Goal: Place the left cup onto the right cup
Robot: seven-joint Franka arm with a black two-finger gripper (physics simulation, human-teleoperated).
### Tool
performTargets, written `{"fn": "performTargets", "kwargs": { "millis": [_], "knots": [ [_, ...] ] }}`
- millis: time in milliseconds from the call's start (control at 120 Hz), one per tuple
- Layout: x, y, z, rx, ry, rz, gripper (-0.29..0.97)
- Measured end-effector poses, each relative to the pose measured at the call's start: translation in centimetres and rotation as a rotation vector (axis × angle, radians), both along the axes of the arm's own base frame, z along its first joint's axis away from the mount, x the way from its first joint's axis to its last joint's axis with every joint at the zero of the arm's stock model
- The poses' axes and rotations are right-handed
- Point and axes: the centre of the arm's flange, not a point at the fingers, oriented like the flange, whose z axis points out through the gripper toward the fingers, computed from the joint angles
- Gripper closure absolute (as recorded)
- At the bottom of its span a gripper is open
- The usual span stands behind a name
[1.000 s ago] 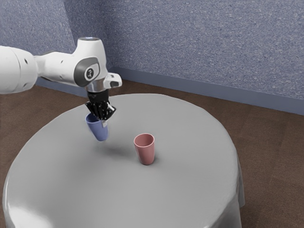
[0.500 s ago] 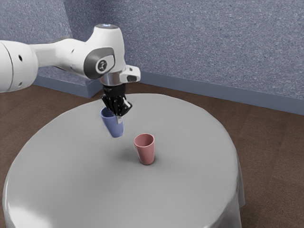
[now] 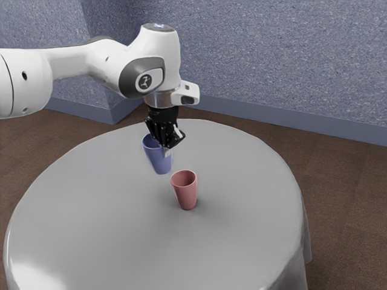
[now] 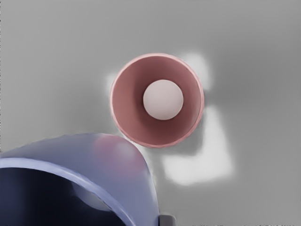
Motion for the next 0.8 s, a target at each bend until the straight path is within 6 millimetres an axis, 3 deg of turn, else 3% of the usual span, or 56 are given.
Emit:
{"fn": "performTargets", "kwargs": {
  "millis": [342,658,800],
  "knots": [
    [-0.4,-1.9,0.6,0.019,-0.010,-0.004,0.79],
    [0.8,-4.5,0.3,0.032,-0.017,-0.018,0.79],
    [1.4,-4.7,-0.3,0.039,-0.006,-0.010,0.79]
  ]
}}
